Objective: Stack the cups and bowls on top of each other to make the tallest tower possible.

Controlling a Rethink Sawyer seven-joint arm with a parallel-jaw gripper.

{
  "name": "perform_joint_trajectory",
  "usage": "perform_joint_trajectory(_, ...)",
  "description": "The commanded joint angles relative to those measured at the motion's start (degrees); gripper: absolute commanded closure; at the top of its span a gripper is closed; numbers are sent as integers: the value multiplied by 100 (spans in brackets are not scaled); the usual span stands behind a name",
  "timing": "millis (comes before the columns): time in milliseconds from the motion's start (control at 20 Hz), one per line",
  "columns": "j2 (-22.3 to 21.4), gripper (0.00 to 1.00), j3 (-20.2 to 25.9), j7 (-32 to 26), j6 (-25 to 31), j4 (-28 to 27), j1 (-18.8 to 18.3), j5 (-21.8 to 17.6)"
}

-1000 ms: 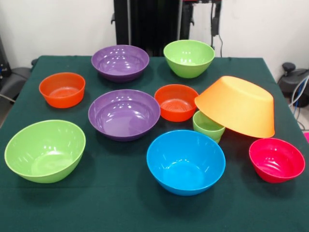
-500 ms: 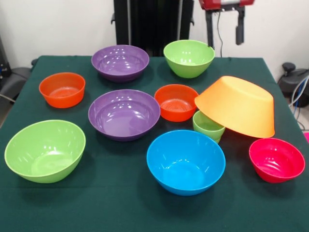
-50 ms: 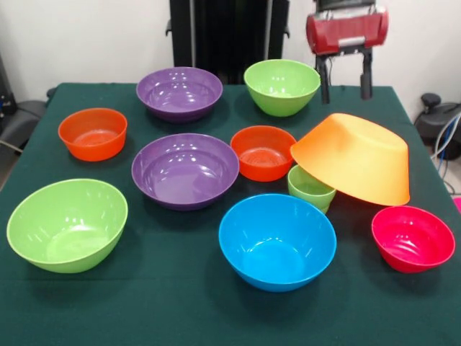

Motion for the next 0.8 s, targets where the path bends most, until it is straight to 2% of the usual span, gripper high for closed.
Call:
perform_joint_trajectory(50, 953, 0, -706, 713, -330, -365, 308, 17)
perform_joint_trajectory(150, 1231, 0, -833, 694, -407, -486, 389, 70)
perform_joint_trajectory(300, 1550, 0, -955, 783, -806, -554, 495, 134)
perform_joint_trajectory(500, 1888, 0, -885, 824, -1036, -659, 507, 187)
perform_joint_trajectory(800, 1725, 0, -944, 936, -1102, -388, 604, 400)
